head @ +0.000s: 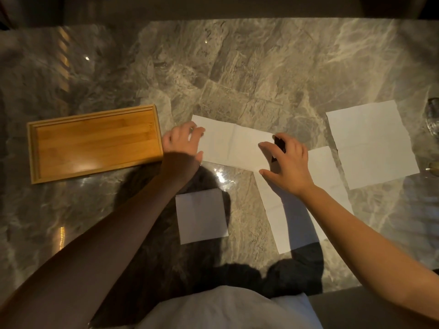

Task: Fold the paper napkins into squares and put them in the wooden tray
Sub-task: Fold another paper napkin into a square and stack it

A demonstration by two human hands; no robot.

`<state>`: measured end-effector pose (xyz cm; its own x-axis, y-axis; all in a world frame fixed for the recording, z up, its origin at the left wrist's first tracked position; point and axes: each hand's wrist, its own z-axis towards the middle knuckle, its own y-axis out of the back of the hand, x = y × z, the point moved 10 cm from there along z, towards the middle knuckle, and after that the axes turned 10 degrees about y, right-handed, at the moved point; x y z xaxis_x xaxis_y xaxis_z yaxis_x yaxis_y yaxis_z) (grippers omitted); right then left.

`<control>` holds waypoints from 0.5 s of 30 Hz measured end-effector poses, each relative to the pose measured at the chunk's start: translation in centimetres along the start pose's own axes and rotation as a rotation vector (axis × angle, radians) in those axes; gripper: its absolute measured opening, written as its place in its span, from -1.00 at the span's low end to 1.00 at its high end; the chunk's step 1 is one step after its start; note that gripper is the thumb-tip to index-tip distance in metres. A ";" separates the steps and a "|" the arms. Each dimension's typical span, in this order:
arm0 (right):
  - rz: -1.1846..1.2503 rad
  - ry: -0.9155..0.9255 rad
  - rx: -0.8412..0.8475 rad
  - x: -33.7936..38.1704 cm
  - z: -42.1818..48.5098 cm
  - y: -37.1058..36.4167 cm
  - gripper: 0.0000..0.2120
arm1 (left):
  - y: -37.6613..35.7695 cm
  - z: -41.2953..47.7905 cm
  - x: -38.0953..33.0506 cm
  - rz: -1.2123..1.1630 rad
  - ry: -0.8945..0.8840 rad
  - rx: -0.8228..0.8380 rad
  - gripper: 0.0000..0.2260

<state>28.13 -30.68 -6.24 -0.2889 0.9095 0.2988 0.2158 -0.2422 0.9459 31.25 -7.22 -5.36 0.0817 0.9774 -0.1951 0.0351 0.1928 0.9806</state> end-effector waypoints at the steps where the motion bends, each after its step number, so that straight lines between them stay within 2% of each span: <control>1: 0.008 0.021 -0.002 0.4 0.2 0.0 -0.41 | 0.6 -0.3 -1.3 -0.090 -0.048 -0.023 -0.61; 3: 0.056 0.037 -0.021 1.0 0.5 0.0 -0.44 | 0.4 -1.4 -3.7 -0.208 -0.116 0.033 -0.67; 5: 0.158 0.005 -0.067 0.9 0.6 0.2 -0.49 | -0.7 -2.2 -5.0 -0.199 -0.115 0.083 -0.66; 7: 0.239 -0.051 -0.108 -0.1 0.5 0.3 -0.54 | -1.6 -2.5 -5.1 -0.154 -0.085 0.066 -0.64; 12: 0.190 -0.060 -0.156 -1.6 -1.4 0.1 -0.54 | -2.1 -1.4 -3.3 -0.112 0.043 0.020 -0.67; 15: 0.181 -0.093 -0.145 -2.4 -4.0 -1.1 -0.52 | -2.0 -1.0 -3.0 -0.116 -0.013 0.018 -0.67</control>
<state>24.86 -33.94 -7.46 -0.1688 0.8728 0.4580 0.1182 -0.4434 0.8885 29.89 -10.44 -6.69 0.0890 0.9475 -0.3072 0.0633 0.3024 0.9511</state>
